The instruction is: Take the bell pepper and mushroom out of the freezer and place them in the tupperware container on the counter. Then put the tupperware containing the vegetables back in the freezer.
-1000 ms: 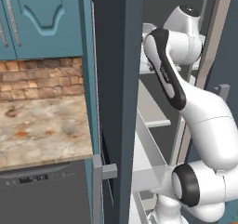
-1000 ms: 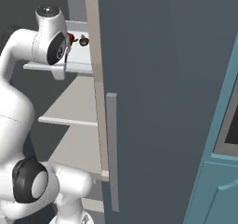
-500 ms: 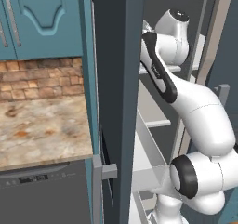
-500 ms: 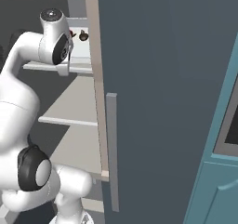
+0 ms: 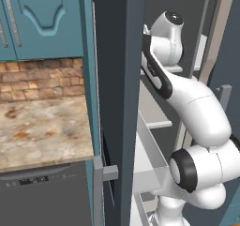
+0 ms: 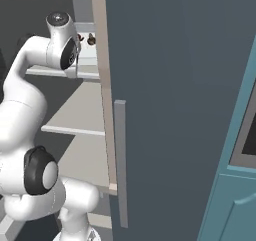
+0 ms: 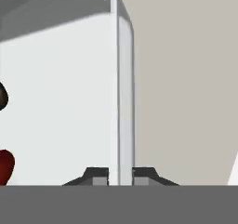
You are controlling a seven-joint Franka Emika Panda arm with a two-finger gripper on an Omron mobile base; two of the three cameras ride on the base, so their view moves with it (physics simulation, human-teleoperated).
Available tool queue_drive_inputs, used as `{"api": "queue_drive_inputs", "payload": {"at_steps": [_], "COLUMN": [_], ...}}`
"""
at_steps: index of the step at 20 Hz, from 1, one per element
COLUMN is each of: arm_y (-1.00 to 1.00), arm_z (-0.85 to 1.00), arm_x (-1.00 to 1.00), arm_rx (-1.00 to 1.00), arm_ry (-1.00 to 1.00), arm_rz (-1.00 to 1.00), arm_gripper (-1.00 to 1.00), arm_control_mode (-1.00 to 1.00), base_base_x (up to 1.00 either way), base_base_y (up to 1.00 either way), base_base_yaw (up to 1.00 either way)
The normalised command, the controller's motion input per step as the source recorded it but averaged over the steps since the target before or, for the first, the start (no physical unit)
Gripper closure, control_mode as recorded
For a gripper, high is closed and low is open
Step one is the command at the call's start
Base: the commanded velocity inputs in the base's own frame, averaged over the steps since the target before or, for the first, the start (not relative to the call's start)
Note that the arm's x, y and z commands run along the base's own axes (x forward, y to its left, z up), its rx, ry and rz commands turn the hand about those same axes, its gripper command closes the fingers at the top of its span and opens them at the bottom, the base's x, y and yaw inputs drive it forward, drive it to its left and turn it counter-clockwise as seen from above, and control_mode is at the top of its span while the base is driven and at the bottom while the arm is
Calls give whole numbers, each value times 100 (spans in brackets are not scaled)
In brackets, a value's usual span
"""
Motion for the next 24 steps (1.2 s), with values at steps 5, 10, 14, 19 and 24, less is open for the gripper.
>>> {"api": "queue_drive_inputs", "payload": {"at_steps": [5, 10, 14, 19, 24], "arm_y": [0, 0, 0, 0, -10], "arm_z": [0, 5, 13, 11, 51], "arm_x": [19, -6, -49, -68, -90], "arm_rx": [0, 0, 0, 0, 1], "arm_ry": [-5, -17, -28, -29, -27], "arm_rz": [0, 0, 0, 0, 0], "arm_gripper": [-100, -100, -100, -100, -100], "arm_control_mode": [-100, -100, -100, -100, -100], "base_base_x": [0, 0, 0, 0, 0], "base_base_y": [0, 0, 0, 0, 0], "base_base_yaw": [0, 0, 0, 0, 0]}}
